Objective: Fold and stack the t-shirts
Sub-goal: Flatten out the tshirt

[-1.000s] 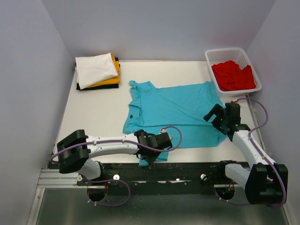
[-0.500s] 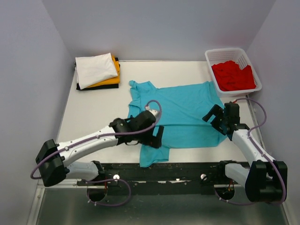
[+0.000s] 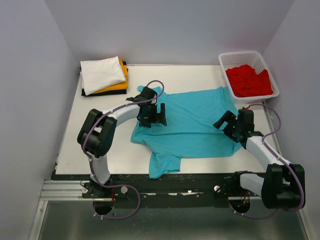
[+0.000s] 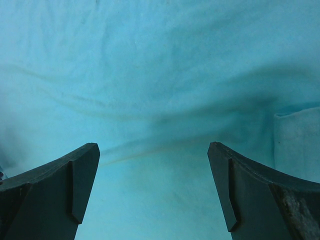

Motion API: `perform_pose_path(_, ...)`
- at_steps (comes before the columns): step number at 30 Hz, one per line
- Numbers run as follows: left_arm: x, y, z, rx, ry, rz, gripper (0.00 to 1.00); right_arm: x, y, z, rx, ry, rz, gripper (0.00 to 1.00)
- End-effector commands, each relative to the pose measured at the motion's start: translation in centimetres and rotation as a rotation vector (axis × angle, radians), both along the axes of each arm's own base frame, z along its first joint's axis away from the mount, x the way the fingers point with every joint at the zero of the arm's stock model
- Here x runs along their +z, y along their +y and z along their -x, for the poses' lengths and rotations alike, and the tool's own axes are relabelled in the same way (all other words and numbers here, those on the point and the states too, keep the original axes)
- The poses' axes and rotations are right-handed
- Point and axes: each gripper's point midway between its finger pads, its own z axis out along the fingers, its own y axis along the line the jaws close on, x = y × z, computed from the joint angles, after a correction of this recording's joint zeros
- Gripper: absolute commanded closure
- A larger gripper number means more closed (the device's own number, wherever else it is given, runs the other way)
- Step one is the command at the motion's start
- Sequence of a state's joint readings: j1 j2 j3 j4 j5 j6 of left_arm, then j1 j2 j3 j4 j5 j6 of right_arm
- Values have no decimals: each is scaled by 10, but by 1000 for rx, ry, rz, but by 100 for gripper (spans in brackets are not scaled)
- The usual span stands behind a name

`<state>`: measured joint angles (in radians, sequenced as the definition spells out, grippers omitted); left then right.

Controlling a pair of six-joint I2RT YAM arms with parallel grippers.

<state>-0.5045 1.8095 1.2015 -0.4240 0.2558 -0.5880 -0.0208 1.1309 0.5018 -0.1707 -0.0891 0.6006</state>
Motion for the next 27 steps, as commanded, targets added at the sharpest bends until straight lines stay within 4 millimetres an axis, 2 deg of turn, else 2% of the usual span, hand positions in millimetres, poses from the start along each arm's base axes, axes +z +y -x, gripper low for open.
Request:
perform_pose_path(1,-8,3,-7,-16,54,-73,1,-9,3,-10,26,-2,-4,0)
perform_pose_path(4,-20,17,-20,33,107,-124,1,-19,-10,-15,-52,34,31,0)
perform_pose_path(7,-26,21,-37,66,176,-78,1,-22,-10,-26,-76,37,19,0)
perform_pose_path(11,-14,25,-70,66,176,-99,1,-24,-8,-41,-78,50,-3,0)
perform_pose_path(15,-7,12,-101,6,215,-31,1,-22,-13,-56,-88,37,25,0)
perform_pose_path(20,6,12,-117,-23,249,36,1,-24,-21,-67,-94,49,73,0)
perform_pose_path(23,14,17,-135,12,176,70,1,-12,-19,-72,-34,2,100,0)
perform_pose_path(26,39,14,-161,3,77,121,1,15,-14,-75,-3,-58,119,0)
perform_pose_path(27,49,16,-167,16,52,109,1,25,-6,-75,21,-83,128,0)
